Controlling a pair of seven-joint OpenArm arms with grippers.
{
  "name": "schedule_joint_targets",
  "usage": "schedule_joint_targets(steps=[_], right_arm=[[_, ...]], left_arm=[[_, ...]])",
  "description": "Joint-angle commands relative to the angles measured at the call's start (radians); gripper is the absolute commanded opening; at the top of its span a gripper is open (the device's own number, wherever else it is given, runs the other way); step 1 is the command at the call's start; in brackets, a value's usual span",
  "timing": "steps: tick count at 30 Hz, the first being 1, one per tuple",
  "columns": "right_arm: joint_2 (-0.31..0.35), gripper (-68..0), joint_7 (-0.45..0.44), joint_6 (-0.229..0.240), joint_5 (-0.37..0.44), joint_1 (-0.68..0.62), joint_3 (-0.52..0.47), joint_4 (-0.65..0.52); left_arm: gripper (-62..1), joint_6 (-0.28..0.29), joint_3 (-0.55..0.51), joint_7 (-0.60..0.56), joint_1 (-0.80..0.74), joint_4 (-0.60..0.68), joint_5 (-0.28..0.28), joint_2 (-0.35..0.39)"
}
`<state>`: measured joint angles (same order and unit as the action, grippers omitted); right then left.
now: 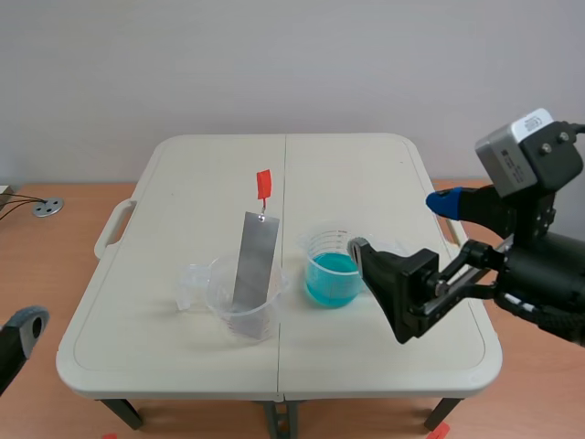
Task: Hold the metal plate by the orange handle, dip it into the blue solution, take it out and point at it, then put the plate back in the beaker on the left.
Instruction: 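Return to the home posture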
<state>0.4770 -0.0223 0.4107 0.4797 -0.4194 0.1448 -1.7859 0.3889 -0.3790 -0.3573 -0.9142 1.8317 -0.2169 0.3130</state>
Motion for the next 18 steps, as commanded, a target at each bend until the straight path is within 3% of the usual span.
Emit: schedule_joint_targets(steps=[1,10,18], right_arm=[[0.013,-1.1,-0.029,0.0,0.006,-0.019,-0.022,-0.028],[0.013,-1.2,-0.084,-0.007,0.0,-0.176,-0.125,-0.083],[-0.005,-1.2,-0.124,-0.012,-0.005,-0.283,-0.185,-0.131]], left_arm=[[1.4,-0.002,0.01,-0.02,0.003,0.021,0.0,-0.006],[1.4,-0.001,0.066,0.005,0.048,0.048,0.081,-0.016],[1.4,0.005,0.077,0.018,0.084,0.048,0.08,-0.016]])
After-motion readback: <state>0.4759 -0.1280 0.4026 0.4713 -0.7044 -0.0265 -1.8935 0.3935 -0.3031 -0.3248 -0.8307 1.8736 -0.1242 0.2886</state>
